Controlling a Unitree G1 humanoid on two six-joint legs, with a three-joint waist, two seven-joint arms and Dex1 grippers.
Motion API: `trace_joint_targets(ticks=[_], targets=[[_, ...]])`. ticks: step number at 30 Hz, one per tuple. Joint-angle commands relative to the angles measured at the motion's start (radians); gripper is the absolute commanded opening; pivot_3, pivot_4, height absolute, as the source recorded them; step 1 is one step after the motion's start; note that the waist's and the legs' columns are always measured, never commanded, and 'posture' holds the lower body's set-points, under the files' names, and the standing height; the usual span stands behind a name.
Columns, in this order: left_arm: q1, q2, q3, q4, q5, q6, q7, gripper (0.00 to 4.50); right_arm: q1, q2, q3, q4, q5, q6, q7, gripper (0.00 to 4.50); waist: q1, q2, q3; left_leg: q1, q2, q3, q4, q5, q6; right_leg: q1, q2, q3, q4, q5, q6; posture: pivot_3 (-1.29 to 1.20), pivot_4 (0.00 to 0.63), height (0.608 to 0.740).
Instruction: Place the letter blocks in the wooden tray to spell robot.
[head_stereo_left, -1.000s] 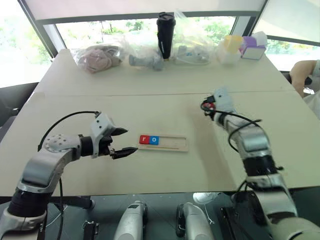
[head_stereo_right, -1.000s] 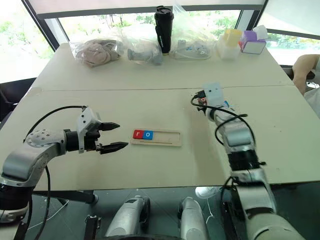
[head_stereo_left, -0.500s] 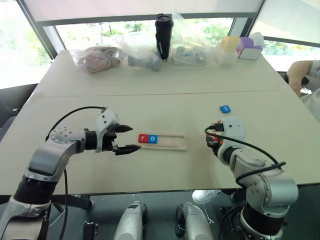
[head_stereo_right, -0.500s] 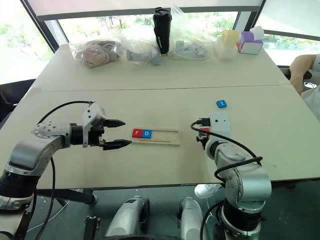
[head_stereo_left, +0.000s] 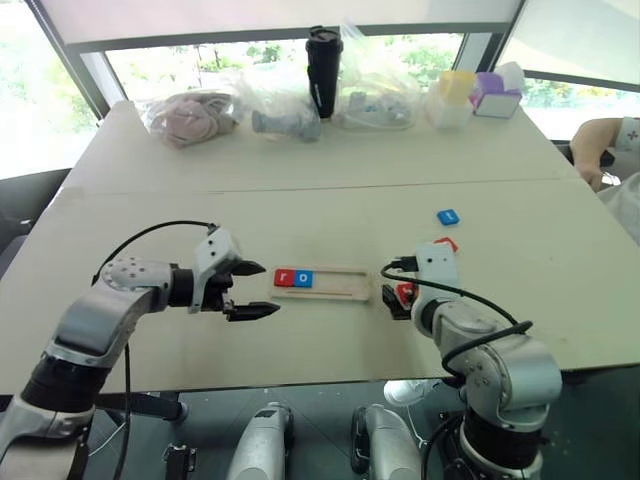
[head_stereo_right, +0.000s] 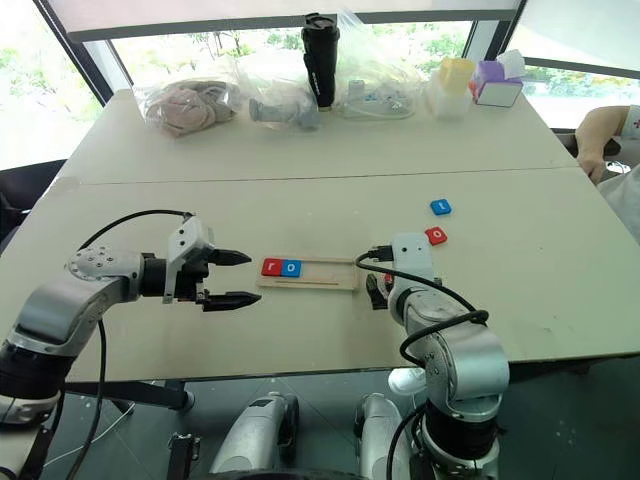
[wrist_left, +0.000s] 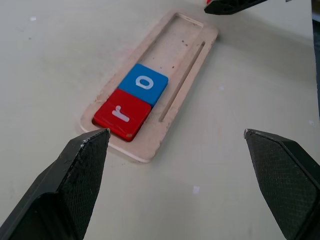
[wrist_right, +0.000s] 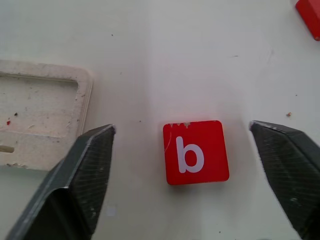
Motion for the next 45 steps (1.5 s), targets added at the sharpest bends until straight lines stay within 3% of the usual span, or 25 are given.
trace_joint_targets(ticks=[1,8,10,14,19,26,30,33,45], targets=[[0.003,0.019,0.043,-0.034,-0.011,-0.004,0.006,4.5,-0.06,-0.12,-0.051,-0.033,0.071,-0.108,0.142,4.35,0.001,0.001,0.0,0.0,0.0,0.0,0.0,0.0,0.0,0.0,0.0,0.0,-0.001,0.0,0.0,0.0,0.15,0.74],[0.002,0.029,0.033,-0.025,-0.009,-0.007,-0.015,4.5,0.035,-0.54,-0.113,0.077,0.321,-0.597,0.78,4.35,0.003,0.0,0.0,0.0,0.001,0.001,-0.002,0.0,0.0,0.002,0.001,0.0,-0.006,0.0,0.0,0.0,0.15,0.74],[-0.005,0.038,0.032,-0.018,-0.004,-0.016,-0.028,4.5,0.088,-0.665,-0.092,0.201,0.313,-0.793,0.97,4.35,0.003,0.0,0.001,0.0,0.001,0.002,-0.002,0.0,0.0,0.004,0.003,-0.001,-0.01,0.0,0.0,0.0,0.15,0.74],[0.0,0.07,0.024,-0.025,0.022,-0.037,-0.043,4.5,0.057,-0.756,0.015,0.512,0.228,-1.063,1.117,4.35,-0.004,-0.001,0.001,0.001,0.002,0.007,0.0,-0.001,0.0,0.006,0.003,0.0,-0.013,0.001,0.0,0.0,0.15,0.74],[0.037,0.097,0.067,-0.062,0.002,-0.023,-0.039,4.5,-0.051,-0.744,0.104,0.78,0.16,-1.249,1.198,4.35,-0.004,-0.001,0.001,0.002,0.005,0.011,0.0,-0.001,0.0,0.004,0.003,0.0,-0.012,0.002,-0.002,0.0,0.15,0.74],[0.106,0.106,0.111,-0.114,-0.016,0.001,0.0,4.5,-0.121,-0.705,0.155,0.944,0.12,-1.363,1.241,4.35,0.005,-0.001,0.001,0.001,0.005,0.013,0.0,-0.001,0.0,0.003,0.005,0.0,-0.012,0.004,-0.001,0.0,0.15,0.74],[0.115,0.104,0.115,-0.124,-0.02,0.005,0.015,4.5,-0.122,-0.703,0.159,0.958,0.119,-1.38,1.263,3.11,0.004,-0.001,0.001,0.001,0.006,0.013,0.001,-0.001,0.0,0.003,0.005,0.001,-0.012,0.005,-0.002,0.0,0.15,0.74],[0.113,0.104,0.113,-0.121,-0.019,0.003,0.019,4.5,-0.122,-0.703,0.155,0.957,0.121,-1.381,1.267,1.59,0.004,-0.001,0.001,0.001,0.006,0.014,0.002,-0.001,0.0,0.003,0.005,0.001,-0.012,0.006,-0.002,0.0,0.15,0.74],[0.088,0.089,0.08,-0.085,-0.003,-0.022,0.018,4.5,-0.13,-0.685,0.136,0.788,0.146,-1.269,1.197,1.59,0.004,-0.001,0.001,0.001,0.007,0.014,0.002,-0.001,0.0,0.003,0.006,0.001,-0.011,0.006,-0.003,0.0,0.15,0.74]])
